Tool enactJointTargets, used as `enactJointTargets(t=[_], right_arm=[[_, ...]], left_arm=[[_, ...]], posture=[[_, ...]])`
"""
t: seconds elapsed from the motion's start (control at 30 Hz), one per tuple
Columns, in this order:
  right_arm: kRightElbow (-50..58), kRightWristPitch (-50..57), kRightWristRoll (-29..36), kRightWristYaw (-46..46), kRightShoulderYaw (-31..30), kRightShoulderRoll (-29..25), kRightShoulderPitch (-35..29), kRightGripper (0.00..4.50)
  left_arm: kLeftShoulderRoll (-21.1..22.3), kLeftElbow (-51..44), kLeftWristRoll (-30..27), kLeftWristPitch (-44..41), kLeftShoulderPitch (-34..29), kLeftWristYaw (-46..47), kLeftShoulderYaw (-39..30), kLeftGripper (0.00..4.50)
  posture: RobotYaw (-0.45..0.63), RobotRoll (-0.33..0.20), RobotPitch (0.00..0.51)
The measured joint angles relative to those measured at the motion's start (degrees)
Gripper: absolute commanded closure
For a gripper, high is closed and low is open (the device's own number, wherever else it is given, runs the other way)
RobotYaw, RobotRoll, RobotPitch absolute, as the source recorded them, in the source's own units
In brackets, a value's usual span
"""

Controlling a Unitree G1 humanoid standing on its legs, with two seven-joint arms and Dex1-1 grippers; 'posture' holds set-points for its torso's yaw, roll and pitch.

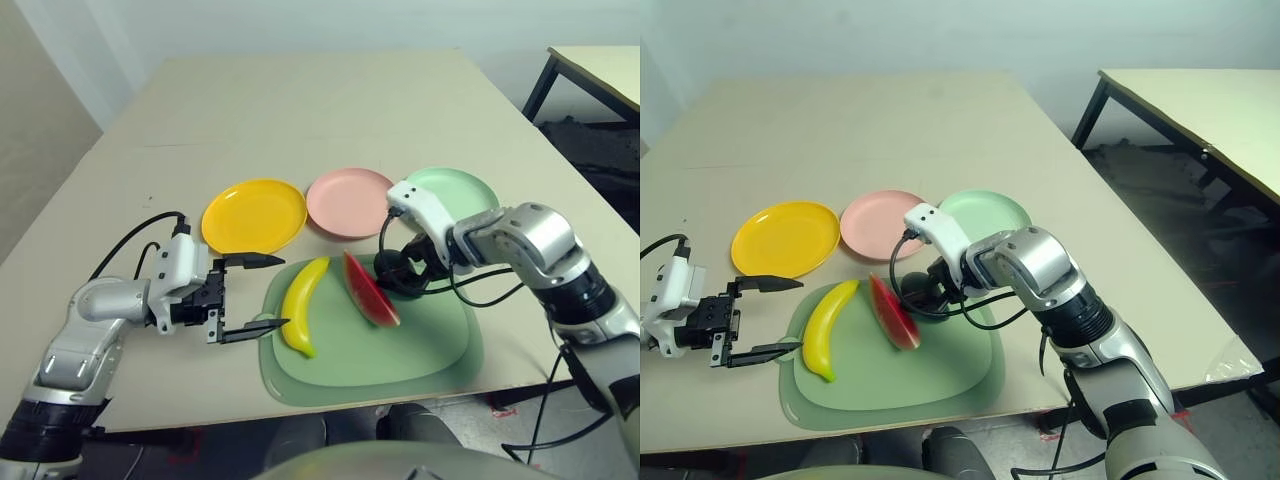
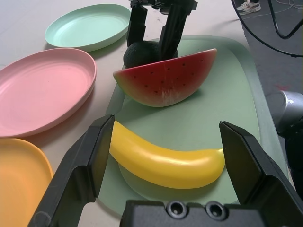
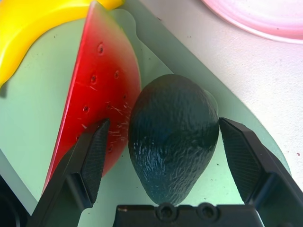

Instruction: Place the fruits into color-matched plates.

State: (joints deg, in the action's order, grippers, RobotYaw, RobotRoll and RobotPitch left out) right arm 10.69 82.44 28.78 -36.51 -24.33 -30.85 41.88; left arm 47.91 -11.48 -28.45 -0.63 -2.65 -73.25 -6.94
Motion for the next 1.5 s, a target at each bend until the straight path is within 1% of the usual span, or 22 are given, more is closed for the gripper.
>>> enactJointTargets(t=[0.63,1.0,1.1,1.2,1.23,1.5], right_arm=[[-2.17,-3.54,-2.34,-1.08,-2.01,-0.51,-1.19,0.02],[-3.74,-5.22,-3.86,-2.03,-2.4,-0.56,-1.39,0.02],[-3.97,-5.33,-4.12,-2.44,-2.47,-0.56,-1.62,0.5],[-3.98,-5.36,-4.2,-2.79,-2.59,-0.57,-1.75,1.45],[-3.98,-5.42,-4.23,-2.87,-2.66,-0.56,-1.75,1.56],[-3.97,-5.54,-4.37,-3.63,-2.79,-0.59,-1.75,1.56]], left_arm=[[0.12,-1.07,-1.12,-2.95,0.12,1.31,-0.96,0.0],[1.13,-0.81,-1.29,-2.96,1.28,0.96,-2.26,0.0],[1.13,-0.81,-1.28,-2.96,1.28,0.96,-2.27,0.0],[1.13,-0.81,-1.28,-2.96,1.28,0.97,-2.27,0.0],[1.13,-0.81,-1.28,-2.96,1.28,0.97,-2.28,0.0],[1.13,-0.81,-1.26,-2.96,1.3,0.98,-2.28,0.0]], posture=[[0.08,0.0,0.015],[0.08,0.0,0.016],[0.08,0.0,0.016],[0.09,0.0,0.015],[0.09,0.0,0.015],[0.08,0.0,0.013]])
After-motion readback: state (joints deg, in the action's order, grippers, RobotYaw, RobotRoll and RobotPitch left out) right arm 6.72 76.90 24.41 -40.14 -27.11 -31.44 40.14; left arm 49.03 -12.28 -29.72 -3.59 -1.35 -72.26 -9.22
